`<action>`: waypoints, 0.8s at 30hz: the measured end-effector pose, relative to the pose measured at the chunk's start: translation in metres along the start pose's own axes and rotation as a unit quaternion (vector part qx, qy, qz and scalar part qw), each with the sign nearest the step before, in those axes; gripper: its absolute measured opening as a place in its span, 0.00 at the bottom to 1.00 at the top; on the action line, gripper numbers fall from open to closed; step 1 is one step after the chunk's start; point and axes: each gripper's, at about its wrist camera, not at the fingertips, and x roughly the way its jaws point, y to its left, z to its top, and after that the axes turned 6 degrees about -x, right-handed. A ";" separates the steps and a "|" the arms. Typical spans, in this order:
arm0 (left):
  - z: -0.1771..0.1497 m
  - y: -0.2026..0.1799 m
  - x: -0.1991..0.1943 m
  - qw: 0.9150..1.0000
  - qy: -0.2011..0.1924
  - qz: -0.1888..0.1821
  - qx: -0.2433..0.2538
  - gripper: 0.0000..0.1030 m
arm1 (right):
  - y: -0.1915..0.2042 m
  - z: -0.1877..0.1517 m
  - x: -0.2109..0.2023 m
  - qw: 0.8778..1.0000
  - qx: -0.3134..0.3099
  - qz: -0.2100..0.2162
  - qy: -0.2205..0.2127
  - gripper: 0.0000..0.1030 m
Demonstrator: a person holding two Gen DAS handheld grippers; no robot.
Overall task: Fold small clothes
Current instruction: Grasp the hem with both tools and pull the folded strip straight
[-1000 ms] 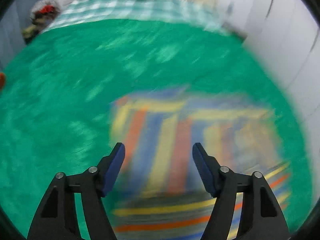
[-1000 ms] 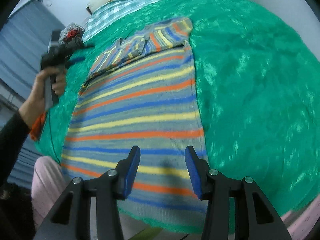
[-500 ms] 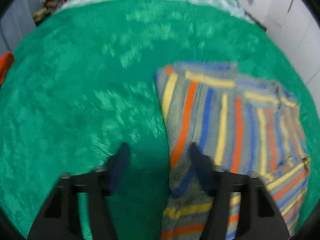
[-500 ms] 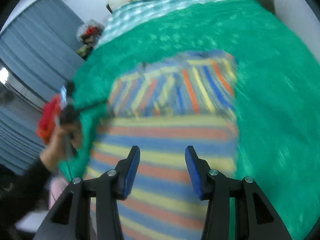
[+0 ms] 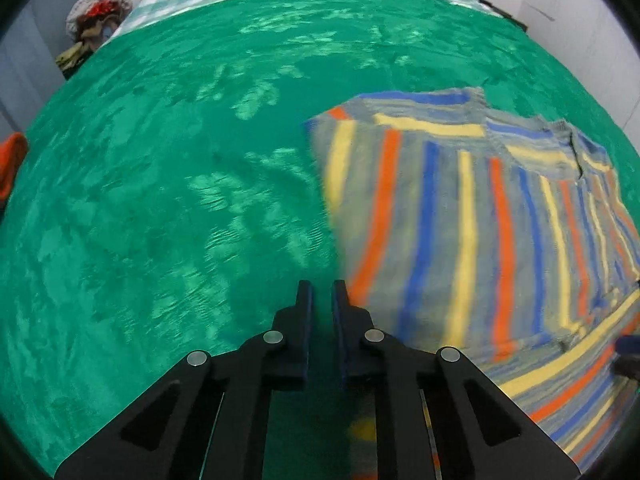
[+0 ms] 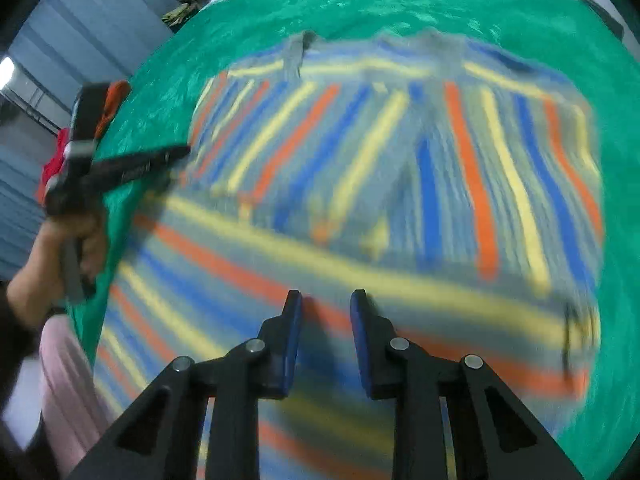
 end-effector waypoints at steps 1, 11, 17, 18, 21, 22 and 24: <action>-0.002 0.004 -0.005 1.000 0.000 -0.004 -0.003 0.19 | -0.001 -0.012 -0.010 1.000 0.000 -0.003 -0.006 0.26; -0.134 -0.035 -0.122 0.995 -0.011 -0.084 0.059 0.50 | -0.001 -0.133 -0.080 0.999 -0.005 -0.031 0.019 0.35; -0.254 -0.075 -0.128 0.988 0.085 -0.049 0.115 0.51 | 0.010 -0.208 -0.069 0.991 0.032 -0.066 0.115 0.35; -0.265 -0.078 -0.135 0.987 0.082 -0.034 0.133 0.52 | 0.010 -0.215 -0.071 0.990 0.040 -0.067 0.120 0.35; -0.278 -0.073 -0.145 0.984 0.114 -0.017 0.138 0.53 | 0.013 -0.231 -0.078 0.986 0.059 -0.063 0.144 0.35; -0.279 -0.069 -0.148 0.984 0.120 -0.017 0.128 0.53 | 0.015 -0.234 -0.081 0.985 0.059 -0.066 0.151 0.35; -0.276 -0.056 -0.159 0.989 0.115 -0.022 0.094 0.56 | 0.020 -0.237 -0.092 0.986 0.055 -0.077 0.140 0.35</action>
